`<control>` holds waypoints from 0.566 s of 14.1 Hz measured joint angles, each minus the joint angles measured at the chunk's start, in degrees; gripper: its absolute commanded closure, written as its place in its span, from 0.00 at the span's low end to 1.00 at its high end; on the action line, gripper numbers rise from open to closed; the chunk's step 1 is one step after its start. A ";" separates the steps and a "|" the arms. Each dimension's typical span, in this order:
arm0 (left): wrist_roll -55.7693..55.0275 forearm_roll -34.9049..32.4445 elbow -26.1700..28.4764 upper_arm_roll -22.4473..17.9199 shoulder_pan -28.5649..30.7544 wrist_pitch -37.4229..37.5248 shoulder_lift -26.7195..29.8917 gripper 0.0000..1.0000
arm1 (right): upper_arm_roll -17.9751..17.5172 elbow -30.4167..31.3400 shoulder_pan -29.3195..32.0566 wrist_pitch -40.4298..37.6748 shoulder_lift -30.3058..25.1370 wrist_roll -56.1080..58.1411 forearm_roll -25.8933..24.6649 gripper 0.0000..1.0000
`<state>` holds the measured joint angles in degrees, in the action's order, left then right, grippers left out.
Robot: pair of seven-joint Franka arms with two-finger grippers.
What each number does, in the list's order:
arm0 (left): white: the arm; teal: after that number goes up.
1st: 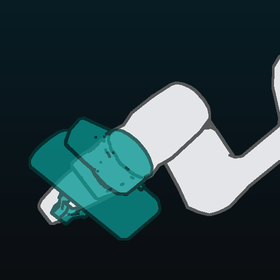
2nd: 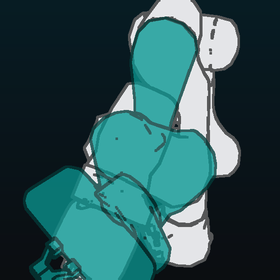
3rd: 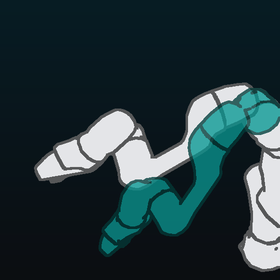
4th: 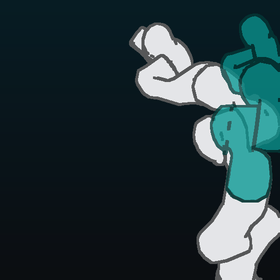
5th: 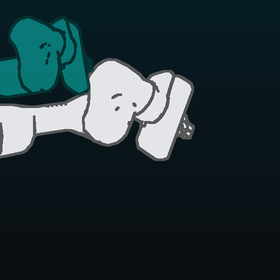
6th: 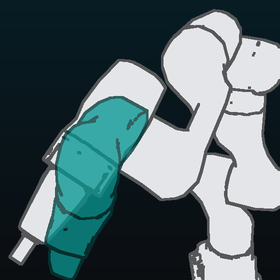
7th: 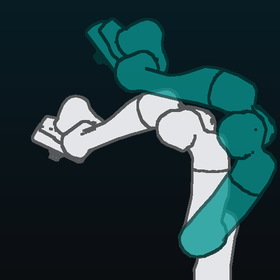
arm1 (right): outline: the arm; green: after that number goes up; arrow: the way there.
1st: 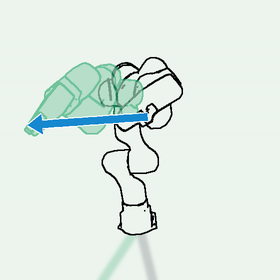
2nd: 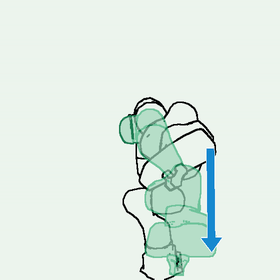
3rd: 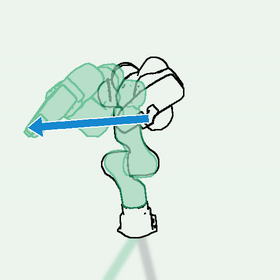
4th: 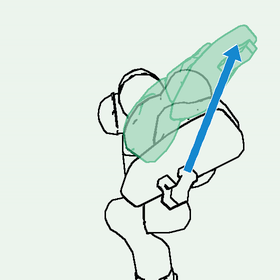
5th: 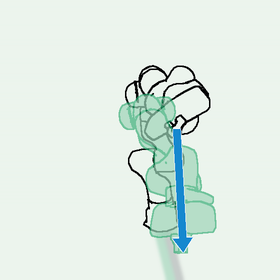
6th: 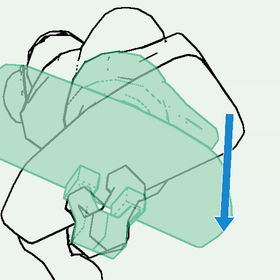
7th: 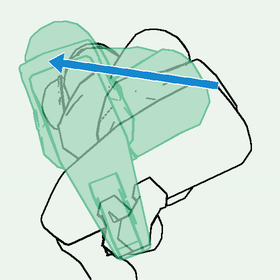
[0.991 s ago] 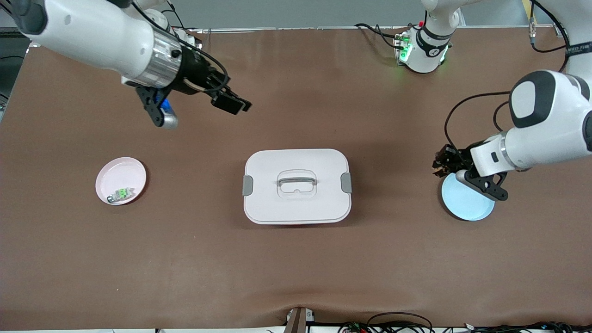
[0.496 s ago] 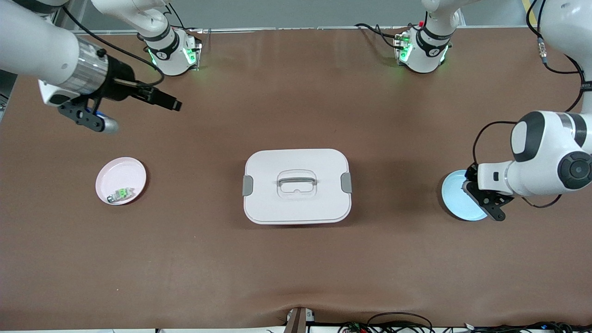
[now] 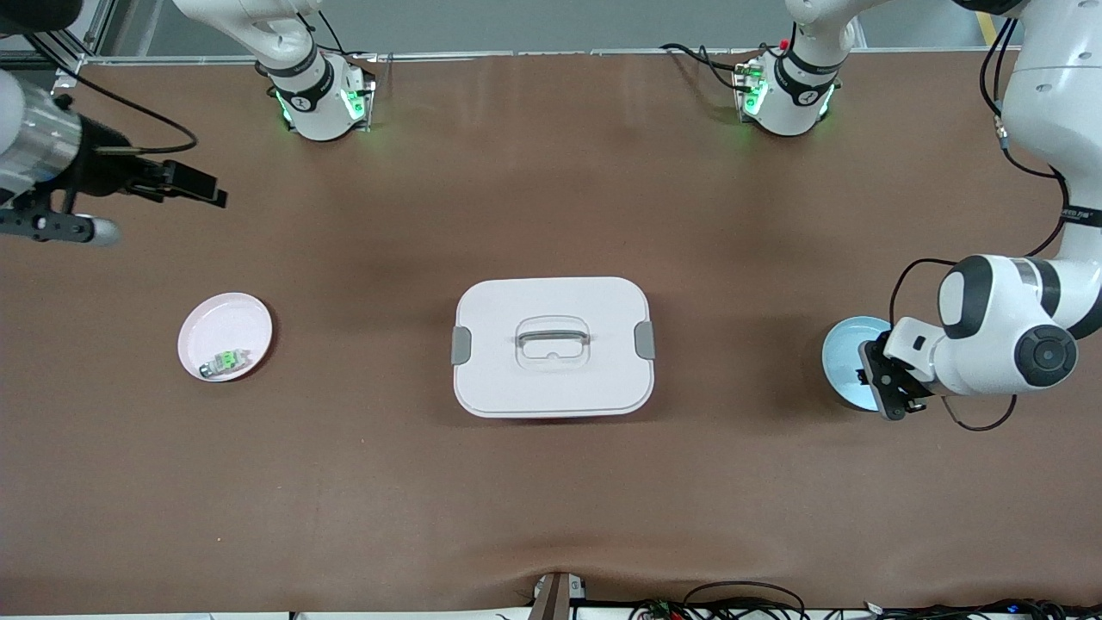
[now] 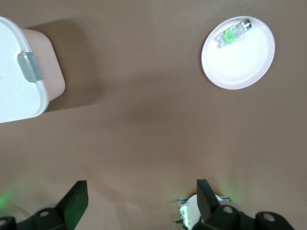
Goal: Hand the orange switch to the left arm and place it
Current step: 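Carry the switch to the blue plate while the right gripper withdraws, then lower the orange switch onto the blue plate with the left gripper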
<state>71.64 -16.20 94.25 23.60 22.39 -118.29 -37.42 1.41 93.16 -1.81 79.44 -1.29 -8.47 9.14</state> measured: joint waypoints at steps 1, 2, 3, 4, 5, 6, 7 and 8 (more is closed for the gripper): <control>0.64 -1.00 -0.01 0.04 -0.03 -0.02 -0.51 1.00 | 0.01 0.21 1.81 0.21 0.00 2.40 -0.64 0.00; 0.80 -2.90 -0.01 0.06 -0.08 -0.02 -0.88 1.00 | 0.03 0.42 3.31 0.36 -0.01 3.92 -1.35 0.00; 0.81 -4.92 0.00 0.10 -0.11 -0.02 -1.19 1.00 | 0.04 0.55 4.33 0.49 -0.02 4.69 -2.08 0.00; 0.81 -6.46 0.03 0.10 -0.09 0.00 -1.52 1.00 | 0.03 0.61 4.86 0.73 -0.08 4.95 -3.12 0.00; 0.81 -7.34 0.15 0.06 0.04 0.02 -1.85 1.00 | 0.01 0.85 5.02 1.17 -0.37 5.02 -4.07 0.00; 0.81 -7.59 0.42 -0.01 0.26 0.03 -2.10 1.00 | -0.06 1.67 5.03 2.17 -1.14 5.02 -4.75 0.00; 0.81 -7.64 0.75 -0.05 0.50 0.03 -2.28 1.00 | -0.18 3.47 5.03 3.96 -2.57 5.02 -5.23 0.00; 0.81 -7.64 1.11 -0.06 0.70 -0.08 -2.43 1.00 | -0.29 6.03 5.02 6.03 -4.55 5.02 -5.71 0.00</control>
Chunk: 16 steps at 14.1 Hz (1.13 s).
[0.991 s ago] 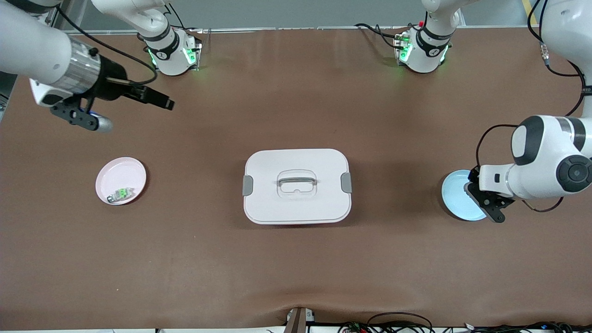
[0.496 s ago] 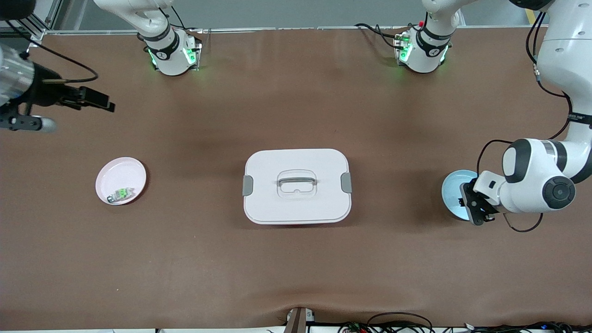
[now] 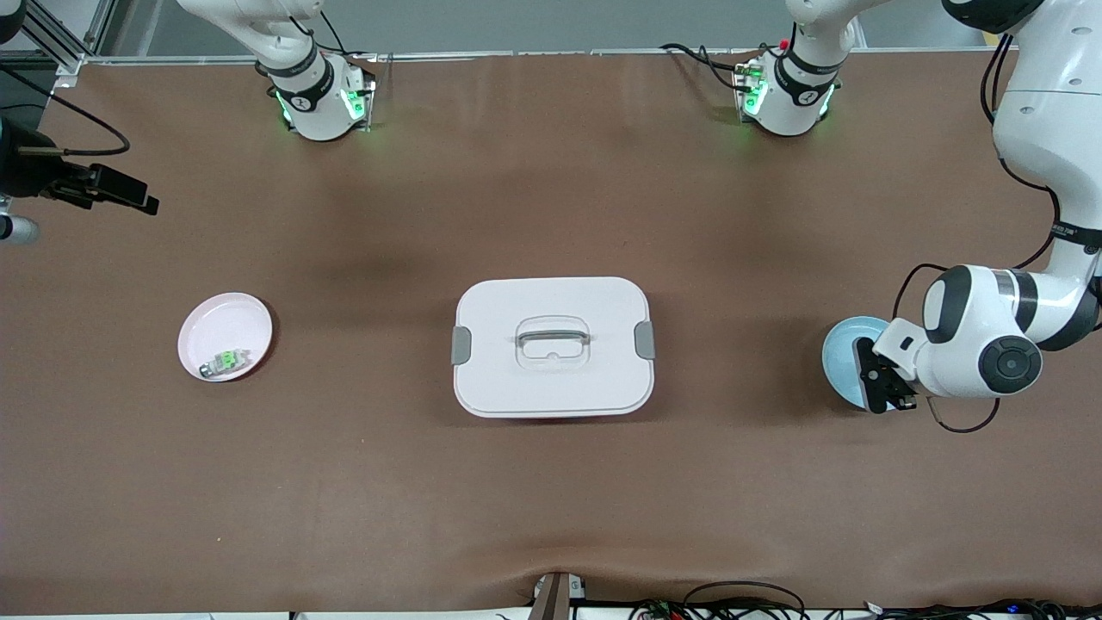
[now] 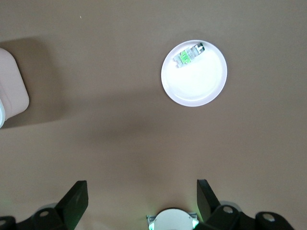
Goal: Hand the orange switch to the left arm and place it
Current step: 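Lower the orange switch onto the blue plate with the left gripper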
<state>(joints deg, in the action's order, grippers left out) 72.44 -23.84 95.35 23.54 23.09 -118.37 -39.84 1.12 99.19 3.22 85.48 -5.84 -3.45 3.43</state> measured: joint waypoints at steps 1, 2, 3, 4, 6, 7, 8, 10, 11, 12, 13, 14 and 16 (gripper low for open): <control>0.00 -0.01 0.38 0.00 0.15 -0.45 -0.11 1.00 | -0.06 2.85 0.00 1.78 -2.21 0.00 -0.26 0.00; 0.00 -0.03 0.92 -0.01 0.37 -1.39 -0.15 1.00 | -0.10 5.41 0.00 3.04 -4.32 0.00 -0.38 0.00; 0.00 -0.08 1.52 -0.01 0.68 -2.37 -0.18 1.00 | -0.12 7.40 0.00 3.83 -6.02 0.01 -0.47 0.00; 0.00 -0.11 2.11 -0.02 1.00 -3.21 -0.19 1.00 | -0.14 8.61 0.00 4.27 -7.20 0.13 -0.70 0.00; 0.00 -0.54 2.83 -0.02 1.31 -3.87 -0.21 0.91 | -0.11 8.95 0.07 4.70 -8.18 1.08 -1.84 0.00; 0.00 -0.78 2.96 0.01 1.31 -3.94 -0.21 0.22 | -0.02 8.38 0.26 4.80 -8.32 1.85 -2.17 0.00; 0.00 -0.84 3.03 0.06 1.30 -3.96 -0.21 0.00 | 0.10 7.54 0.53 4.78 -8.33 2.58 -2.30 0.00; -0.72 -0.84 3.04 0.11 1.30 -3.97 -0.18 0.00 | 0.26 5.44 0.89 4.47 -8.03 3.44 -2.32 0.00; -1.46 -0.84 3.00 0.11 1.31 -3.97 -0.08 0.00 | 0.21 4.28 0.89 4.12 -7.58 3.56 -2.32 0.00; -2.64 -0.83 2.89 0.17 1.33 -3.99 0.17 0.00 | 0.13 3.16 0.89 3.69 -7.00 3.56 -2.32 0.00; -4.23 -0.83 2.73 0.36 1.35 -4.00 0.68 0.00 | 0.10 2.31 0.89 3.39 -6.46 3.58 -2.32 0.00; -6.24 -0.28 2.50 0.68 1.36 -3.95 1.39 0.00 | 0.10 1.80 0.89 3.11 -6.07 3.60 -2.32 0.00; -8.94 4.25 1.37 1.27 1.37 -2.95 3.17 0.00 | 0.10 1.43 0.89 2.52 -5.64 3.63 -2.32 0.00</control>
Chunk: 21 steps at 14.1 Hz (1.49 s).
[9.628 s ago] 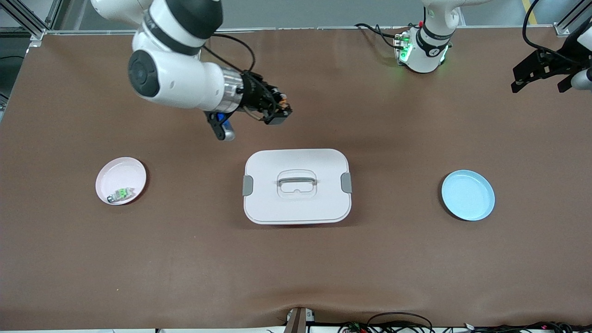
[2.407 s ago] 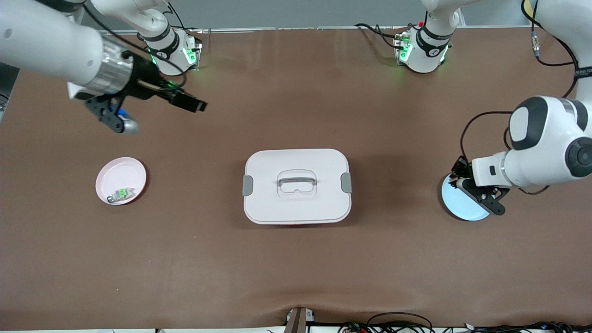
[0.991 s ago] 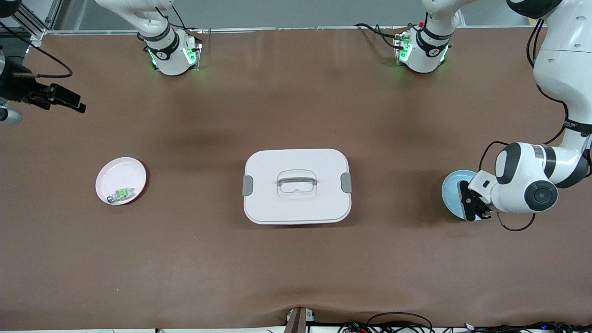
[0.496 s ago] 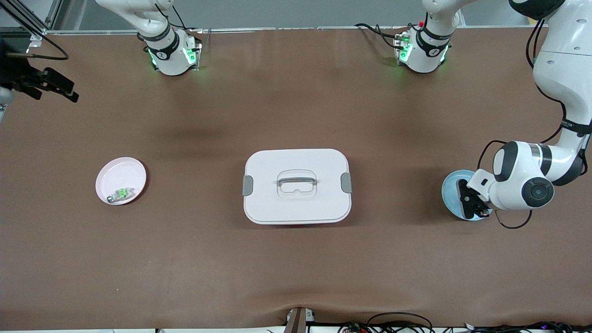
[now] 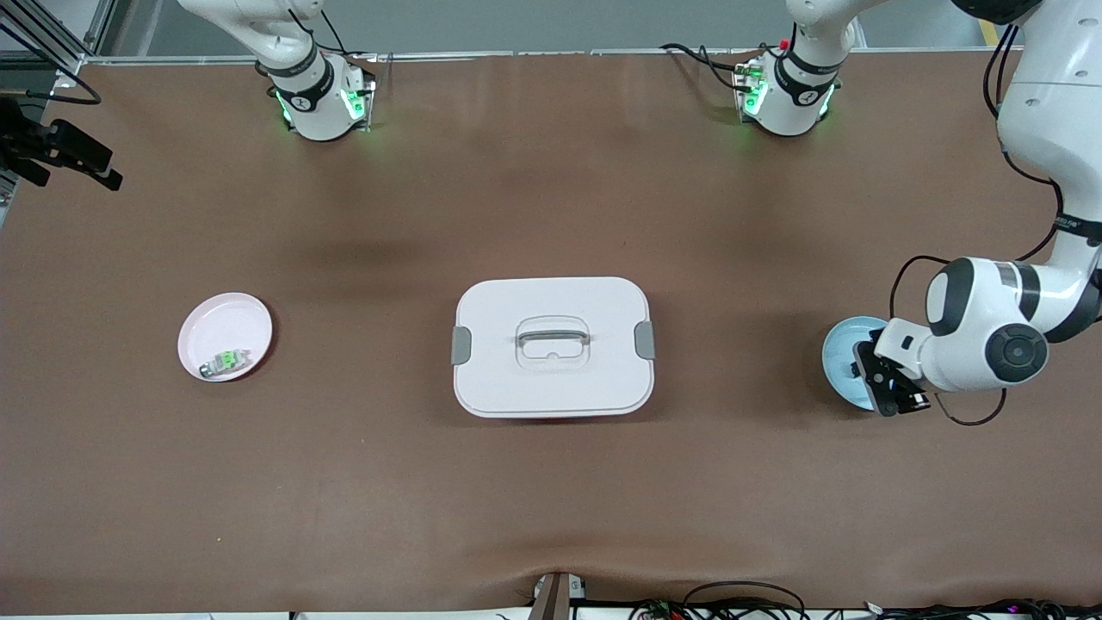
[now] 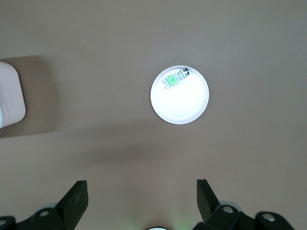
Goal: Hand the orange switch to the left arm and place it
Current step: 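Lower the orange switch onto the blue plate with the left gripper, then open the left gripper and lift it off the switch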
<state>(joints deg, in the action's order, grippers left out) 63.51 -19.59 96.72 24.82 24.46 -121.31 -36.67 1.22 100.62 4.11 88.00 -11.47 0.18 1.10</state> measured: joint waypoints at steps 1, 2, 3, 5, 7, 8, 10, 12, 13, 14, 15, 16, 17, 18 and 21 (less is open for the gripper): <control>-0.75 2.69 -1.03 0.10 0.00 0.78 0.76 0.00 | -0.01 -0.03 0.00 -0.16 0.06 0.02 0.00 0.00; -1.79 4.88 -2.31 0.13 0.02 1.64 1.37 0.00 | -0.01 -0.05 0.00 -0.26 0.06 0.02 0.00 0.00; -3.71 6.39 -3.47 0.14 0.03 2.47 1.90 0.00 | -0.01 -0.11 0.00 -0.33 0.06 0.02 0.00 0.00; -9.65 8.20 -4.92 0.30 0.04 3.59 3.26 0.00 | 0.00 -0.26 0.00 -0.45 0.06 0.02 0.00 0.00; -16.79 8.91 -5.56 1.33 0.05 4.94 5.31 0.00 | 0.02 -0.35 0.00 -0.62 0.07 0.02 0.00 0.00; -20.59 9.05 -5.89 2.14 0.04 5.42 6.67 0.00 | 0.03 -0.42 0.00 -0.75 0.07 0.02 0.00 0.00; -27.00 9.91 -7.10 3.70 -0.02 6.32 9.56 0.00 | 0.03 -0.51 0.00 -0.83 0.07 0.03 0.00 0.00; -32.43 11.24 -8.38 4.61 -0.04 8.16 11.39 0.00 | 0.03 -0.53 0.00 -0.83 0.07 0.03 0.00 0.00; -35.06 11.35 -8.89 4.89 -0.04 8.90 11.81 0.00 | 0.04 -0.56 0.01 -0.84 0.07 0.03 -0.01 0.00; -37.74 11.36 -9.29 5.11 -0.06 9.24 12.09 0.00 | 0.04 -0.58 0.01 -0.84 0.07 0.03 -0.01 0.00; -40.38 11.38 -9.54 5.30 -0.13 9.37 12.37 0.00 | 0.05 -0.62 0.01 -0.84 0.07 0.03 -0.01 0.00; -43.13 11.40 -9.72 5.68 -0.17 9.54 12.69 0.00 | 0.05 -0.67 0.01 -0.84 0.07 0.03 -0.01 0.00; -46.11 11.41 -9.82 6.22 -0.19 10.03 13.08 0.00 | 0.05 -0.73 0.01 -0.84 0.07 0.03 -0.01 0.00; -49.35 11.41 -9.88 6.96 -0.24 10.77 13.52 0.00 | 0.05 -0.76 0.01 -0.84 0.07 0.03 -0.01 0.00; -60.07 10.84 -9.94 8.54 -1.92 14.21 15.16 0.00 | 0.06 -0.92 0.01 -0.86 0.07 0.03 -0.01 0.00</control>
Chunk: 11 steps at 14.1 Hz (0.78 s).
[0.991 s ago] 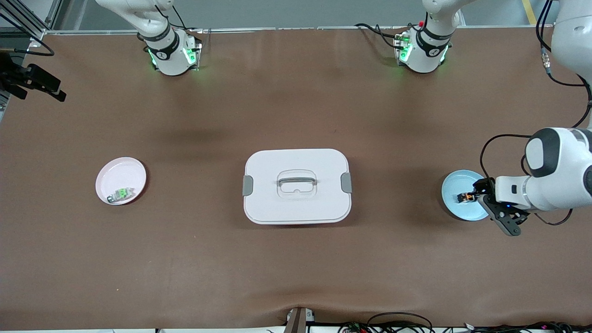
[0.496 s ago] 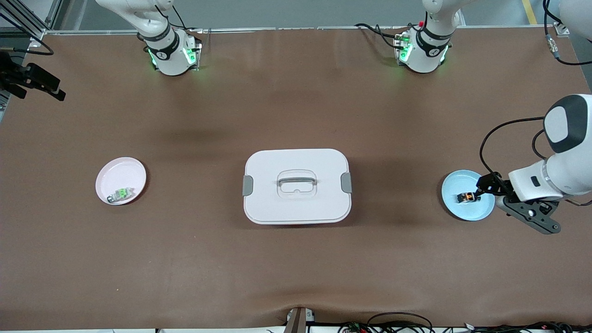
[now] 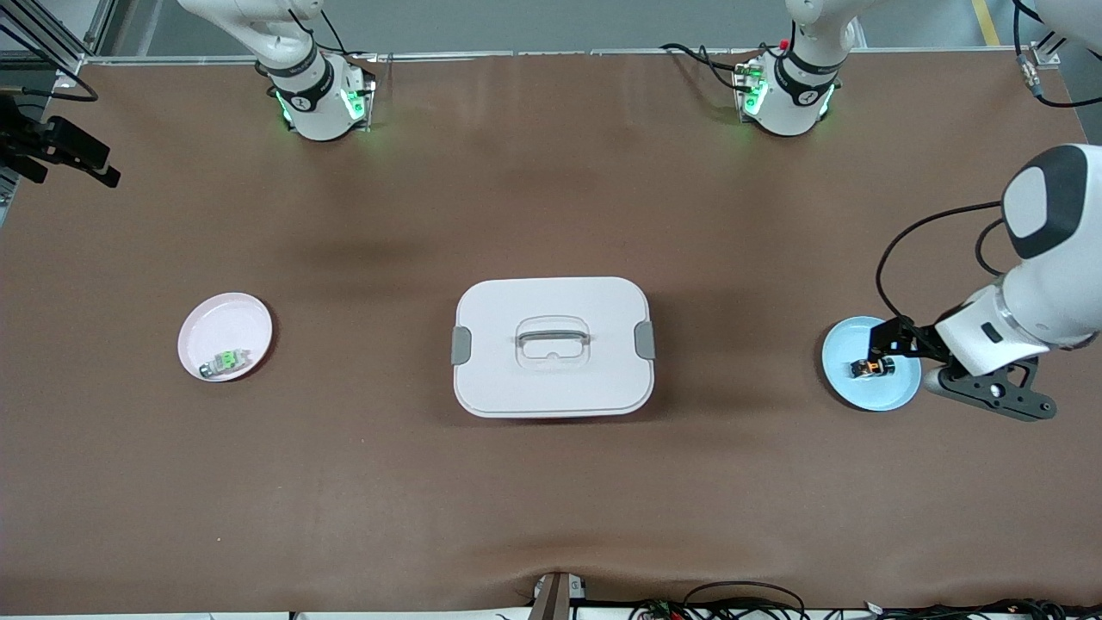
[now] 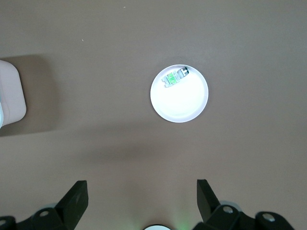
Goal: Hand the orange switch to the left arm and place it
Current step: 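Open the left gripper and lift it off the switch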
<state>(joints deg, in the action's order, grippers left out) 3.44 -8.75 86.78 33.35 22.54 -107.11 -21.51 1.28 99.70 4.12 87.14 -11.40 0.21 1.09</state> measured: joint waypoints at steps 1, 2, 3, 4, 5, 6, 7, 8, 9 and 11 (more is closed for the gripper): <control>-3.25 -0.80 -0.15 0.06 -0.91 1.54 0.67 0.00 | 0.00 -0.03 0.00 0.00 0.00 0.00 -0.01 0.00; -5.87 -1.35 -0.47 0.07 -1.53 3.04 1.38 0.00 | 0.00 -0.04 0.00 0.00 0.00 0.00 -0.01 0.00; -7.63 -1.44 -0.75 0.07 -1.72 4.23 2.13 0.00 | 0.00 -0.04 0.00 0.00 0.00 0.00 -0.02 0.00; -8.59 -1.44 -0.95 0.07 -1.65 5.03 2.85 0.00 | 0.00 -0.05 0.00 0.00 0.01 0.00 -0.02 0.00; -9.17 -1.45 -1.05 0.01 -1.48 5.72 3.52 0.00 | 0.00 -0.05 0.00 -0.01 0.01 0.00 -0.02 0.00; -9.26 -1.48 -1.13 -0.14 -1.29 6.25 4.02 0.00 | 0.01 -0.05 0.00 -0.02 0.01 0.00 -0.02 0.00; -9.26 -1.52 -1.14 -0.32 -1.07 6.54 4.37 0.00 | 0.00 -0.05 0.00 -0.03 0.01 0.00 -0.02 0.00; -9.26 -1.53 -1.14 -0.49 -0.91 6.84 4.57 0.00 | 0.01 -0.05 0.00 -0.03 0.01 0.00 -0.02 0.00; -9.26 -1.66 -1.15 -0.59 -0.79 7.25 4.68 0.00 | 0.01 -0.05 0.00 -0.03 0.01 0.00 -0.03 0.00; -9.26 -2.30 -1.26 -0.81 -0.65 7.53 4.99 0.00 | 0.00 -0.05 0.00 -0.05 0.01 0.00 -0.03 0.00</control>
<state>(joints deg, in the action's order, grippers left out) -5.82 -11.05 85.52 32.55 21.89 -99.57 -16.53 1.28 99.64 4.12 87.09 -11.39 0.21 1.06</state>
